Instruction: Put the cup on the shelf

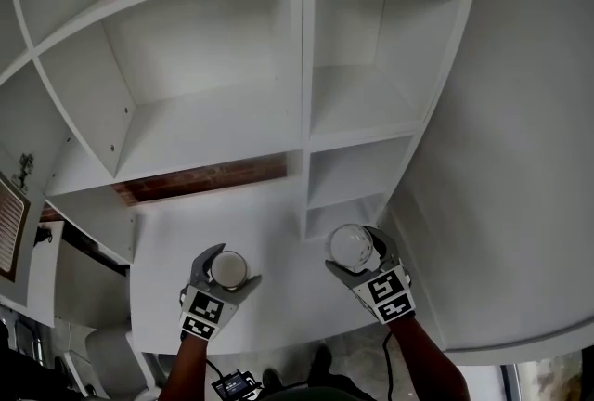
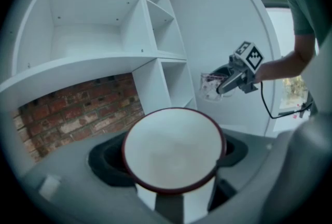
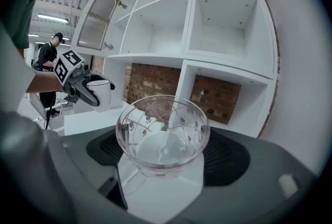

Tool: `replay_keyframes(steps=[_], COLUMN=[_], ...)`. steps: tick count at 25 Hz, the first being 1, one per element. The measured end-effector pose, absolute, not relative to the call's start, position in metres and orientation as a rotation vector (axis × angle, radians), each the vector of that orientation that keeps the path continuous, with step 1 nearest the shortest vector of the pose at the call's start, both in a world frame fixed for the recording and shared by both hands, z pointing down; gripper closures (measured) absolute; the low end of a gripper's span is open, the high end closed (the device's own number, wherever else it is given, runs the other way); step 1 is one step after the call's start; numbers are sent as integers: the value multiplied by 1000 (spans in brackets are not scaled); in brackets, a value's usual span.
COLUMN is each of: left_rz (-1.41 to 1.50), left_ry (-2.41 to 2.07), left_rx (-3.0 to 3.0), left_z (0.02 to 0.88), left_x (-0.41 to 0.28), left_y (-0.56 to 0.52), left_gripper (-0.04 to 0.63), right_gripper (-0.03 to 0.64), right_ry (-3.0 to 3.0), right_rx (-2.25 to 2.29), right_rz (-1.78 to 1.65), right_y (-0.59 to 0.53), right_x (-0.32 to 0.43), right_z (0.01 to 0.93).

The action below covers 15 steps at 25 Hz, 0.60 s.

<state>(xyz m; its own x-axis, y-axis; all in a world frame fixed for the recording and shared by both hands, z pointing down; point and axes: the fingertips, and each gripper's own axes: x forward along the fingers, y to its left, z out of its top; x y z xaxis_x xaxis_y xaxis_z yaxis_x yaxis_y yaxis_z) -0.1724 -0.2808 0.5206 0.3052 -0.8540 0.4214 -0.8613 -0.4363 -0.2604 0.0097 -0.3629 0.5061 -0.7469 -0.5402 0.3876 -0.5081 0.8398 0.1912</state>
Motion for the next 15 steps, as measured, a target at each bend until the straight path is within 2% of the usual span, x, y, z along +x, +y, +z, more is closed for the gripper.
replay_keyframes(steps=[15], left_rz=[781], left_ry=[-1848], left_rx=[2600], left_z=[402], left_x=[-202], left_y=[-293], left_gripper=[178], right_gripper=[164], right_ry=[-2634], right_rx=[845], right_rz=[-293], right_y=[-401], right_x=[7], right_z=[382])
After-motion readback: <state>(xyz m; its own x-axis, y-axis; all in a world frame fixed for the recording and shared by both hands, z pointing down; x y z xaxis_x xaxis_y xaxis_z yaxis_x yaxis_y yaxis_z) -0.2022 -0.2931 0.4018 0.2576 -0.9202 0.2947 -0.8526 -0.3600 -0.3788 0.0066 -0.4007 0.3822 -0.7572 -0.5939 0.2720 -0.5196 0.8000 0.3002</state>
